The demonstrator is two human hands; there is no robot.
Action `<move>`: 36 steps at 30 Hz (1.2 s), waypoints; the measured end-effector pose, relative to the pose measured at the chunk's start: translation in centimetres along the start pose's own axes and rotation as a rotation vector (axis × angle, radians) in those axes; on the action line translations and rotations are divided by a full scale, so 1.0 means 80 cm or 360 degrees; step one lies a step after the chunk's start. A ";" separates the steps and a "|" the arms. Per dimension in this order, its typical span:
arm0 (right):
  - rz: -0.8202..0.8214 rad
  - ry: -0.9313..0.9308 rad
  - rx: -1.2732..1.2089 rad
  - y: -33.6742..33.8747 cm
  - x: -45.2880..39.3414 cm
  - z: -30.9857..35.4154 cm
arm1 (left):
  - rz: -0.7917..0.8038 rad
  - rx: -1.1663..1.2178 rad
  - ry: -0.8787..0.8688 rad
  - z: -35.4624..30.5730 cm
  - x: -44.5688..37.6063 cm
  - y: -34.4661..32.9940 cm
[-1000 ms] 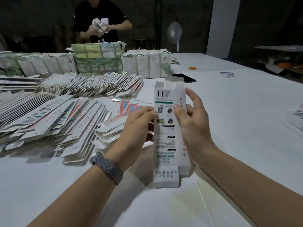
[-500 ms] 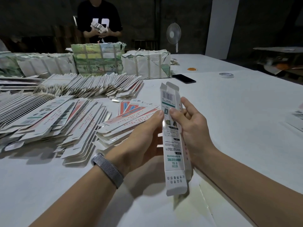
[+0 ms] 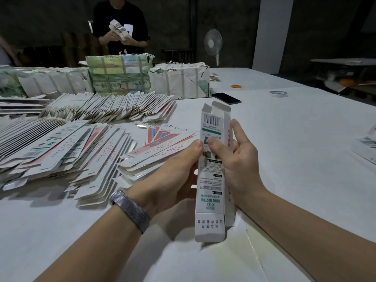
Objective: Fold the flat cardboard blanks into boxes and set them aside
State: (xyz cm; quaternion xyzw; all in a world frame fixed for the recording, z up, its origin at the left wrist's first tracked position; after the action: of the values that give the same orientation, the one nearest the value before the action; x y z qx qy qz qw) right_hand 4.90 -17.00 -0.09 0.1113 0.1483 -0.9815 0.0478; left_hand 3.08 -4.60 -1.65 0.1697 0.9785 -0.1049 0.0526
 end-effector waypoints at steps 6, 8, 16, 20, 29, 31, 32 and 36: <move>-0.0009 0.0019 0.0097 0.000 -0.002 0.000 | -0.0057 -0.0042 -0.0007 0.000 0.000 -0.004; 0.0015 0.0024 0.0123 0.000 -0.002 0.002 | -0.0065 -0.0023 -0.0020 0.001 0.000 -0.005; 0.0153 0.0054 0.0058 -0.004 -0.002 0.007 | -0.0102 -0.0192 -0.0102 -0.002 -0.005 0.001; 0.0175 0.0124 0.0095 -0.005 -0.003 0.012 | -0.0072 -0.0268 -0.0191 -0.009 -0.004 0.002; 0.0220 0.0128 0.0110 -0.006 -0.005 0.024 | -0.0181 -0.0455 -0.0487 -0.034 0.001 -0.003; 0.0253 0.0083 0.0083 -0.007 -0.006 0.023 | -0.0238 -0.0422 -0.0526 -0.035 0.002 -0.003; 0.0276 0.0058 0.0062 -0.008 -0.006 0.022 | -0.0260 -0.0391 -0.0548 -0.035 0.002 -0.003; 0.0333 -0.0005 0.0043 -0.009 -0.006 0.020 | -0.0327 -0.0358 -0.0642 -0.033 0.001 -0.002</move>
State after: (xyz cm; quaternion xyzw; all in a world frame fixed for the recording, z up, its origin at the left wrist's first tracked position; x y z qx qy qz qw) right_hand 4.95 -16.76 1.70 0.1254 0.1226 -0.9732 0.1488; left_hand 2.81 -4.11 0.97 0.0380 0.9658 -0.0319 0.2545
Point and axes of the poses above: each hand's wrist, its own x-axis away from the middle knuckle, its own y-axis out of the back of the hand, z = x × y, the point moved 5 cm from there along -x, towards the middle knuckle, and after that the axes turned 10 degrees about -y, right-handed, at the moved point
